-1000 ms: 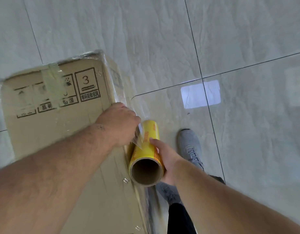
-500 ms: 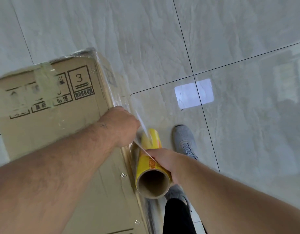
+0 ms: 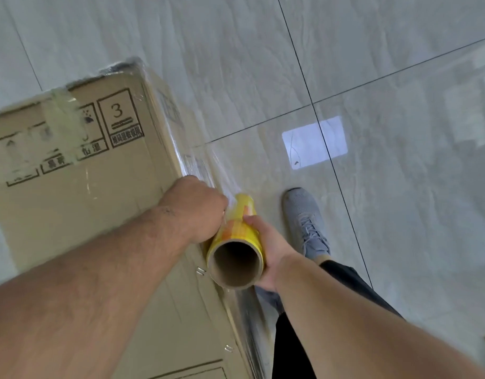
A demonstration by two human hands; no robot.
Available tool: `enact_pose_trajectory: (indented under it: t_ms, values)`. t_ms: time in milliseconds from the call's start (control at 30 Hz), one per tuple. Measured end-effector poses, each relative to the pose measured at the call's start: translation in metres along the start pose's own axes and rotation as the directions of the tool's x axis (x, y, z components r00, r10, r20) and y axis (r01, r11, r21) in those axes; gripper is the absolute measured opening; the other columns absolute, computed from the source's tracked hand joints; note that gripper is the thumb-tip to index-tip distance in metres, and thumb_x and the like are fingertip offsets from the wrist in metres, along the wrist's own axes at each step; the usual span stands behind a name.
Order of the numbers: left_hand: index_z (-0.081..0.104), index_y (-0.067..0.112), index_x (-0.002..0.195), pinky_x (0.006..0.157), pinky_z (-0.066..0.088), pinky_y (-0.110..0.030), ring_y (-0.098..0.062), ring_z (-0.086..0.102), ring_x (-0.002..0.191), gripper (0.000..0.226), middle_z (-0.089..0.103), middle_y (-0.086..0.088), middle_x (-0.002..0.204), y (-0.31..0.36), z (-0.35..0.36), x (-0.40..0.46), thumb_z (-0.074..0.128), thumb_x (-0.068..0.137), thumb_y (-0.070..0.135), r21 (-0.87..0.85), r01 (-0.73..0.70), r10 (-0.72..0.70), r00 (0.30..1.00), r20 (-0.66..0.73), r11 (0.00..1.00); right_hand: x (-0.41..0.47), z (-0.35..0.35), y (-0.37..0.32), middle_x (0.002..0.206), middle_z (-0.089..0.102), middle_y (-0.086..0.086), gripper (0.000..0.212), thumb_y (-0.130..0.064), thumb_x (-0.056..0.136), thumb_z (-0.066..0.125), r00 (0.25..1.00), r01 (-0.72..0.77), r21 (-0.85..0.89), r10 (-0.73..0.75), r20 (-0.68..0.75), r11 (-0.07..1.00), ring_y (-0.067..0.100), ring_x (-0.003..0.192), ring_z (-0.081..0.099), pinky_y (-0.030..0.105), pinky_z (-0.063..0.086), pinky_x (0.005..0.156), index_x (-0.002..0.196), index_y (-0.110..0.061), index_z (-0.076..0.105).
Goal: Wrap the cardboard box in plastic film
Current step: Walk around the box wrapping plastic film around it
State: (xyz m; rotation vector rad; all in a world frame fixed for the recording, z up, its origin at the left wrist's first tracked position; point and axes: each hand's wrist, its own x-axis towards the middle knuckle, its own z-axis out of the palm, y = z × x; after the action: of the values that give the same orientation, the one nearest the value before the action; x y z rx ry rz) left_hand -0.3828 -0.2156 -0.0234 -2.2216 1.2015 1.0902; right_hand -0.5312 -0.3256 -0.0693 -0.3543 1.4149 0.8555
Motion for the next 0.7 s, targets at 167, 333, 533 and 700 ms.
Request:
enact_pose_trajectory:
  t_ms: [167,333,533,700]
  values:
    - [0.045,0.025,0.083,0.095,0.040,-0.036,-0.025,0.066,0.099,0.022,0.069,0.002,0.101,0.012,-0.007,-0.009,0.041,0.104,0.031,0.010,-0.023,0.023,1.000,-0.003,1.000,-0.016,-0.023,0.009,0.117,0.080,0.023,0.075,-0.050,0.083,0.088,0.987,0.072,-0.305,-0.111,-0.113,0.950,0.043,0.095,0.083,0.059,0.069,0.083,0.148,-0.030,0.054]
    - [0.064,0.026,0.107,0.105,0.038,-0.038,-0.025,0.064,0.110,0.025,0.068,0.002,0.112,0.016,-0.007,-0.011,0.041,0.105,0.035,0.053,-0.054,0.052,0.997,0.049,0.997,-0.018,-0.014,0.017,0.132,0.070,0.015,0.121,-0.073,0.044,0.084,0.972,0.061,-0.606,-0.186,-0.146,0.793,0.035,0.107,0.077,0.054,0.064,0.099,0.151,-0.031,0.049]
    - [0.067,0.027,0.123,0.112,0.031,-0.040,-0.022,0.056,0.124,0.030,0.065,0.003,0.126,0.018,0.016,-0.015,0.050,0.100,0.037,0.154,-0.081,0.073,0.995,0.061,0.985,-0.002,-0.019,0.011,0.142,0.069,0.016,0.079,-0.066,0.096,0.063,0.960,0.075,-0.634,-0.228,-0.164,0.770,0.033,0.121,0.072,0.041,0.055,0.106,0.156,-0.016,0.053]
    - [0.065,0.026,0.117,0.105,0.038,-0.037,-0.020,0.057,0.119,0.025,0.062,0.007,0.117,0.022,0.020,-0.017,0.051,0.096,0.028,0.065,-0.112,0.111,0.994,0.019,0.992,-0.008,-0.038,0.035,0.110,0.083,0.025,0.071,-0.057,0.088,0.084,0.992,-0.015,-0.147,-0.004,-0.126,0.989,0.038,0.091,0.083,0.052,0.066,0.091,0.137,-0.010,0.065]
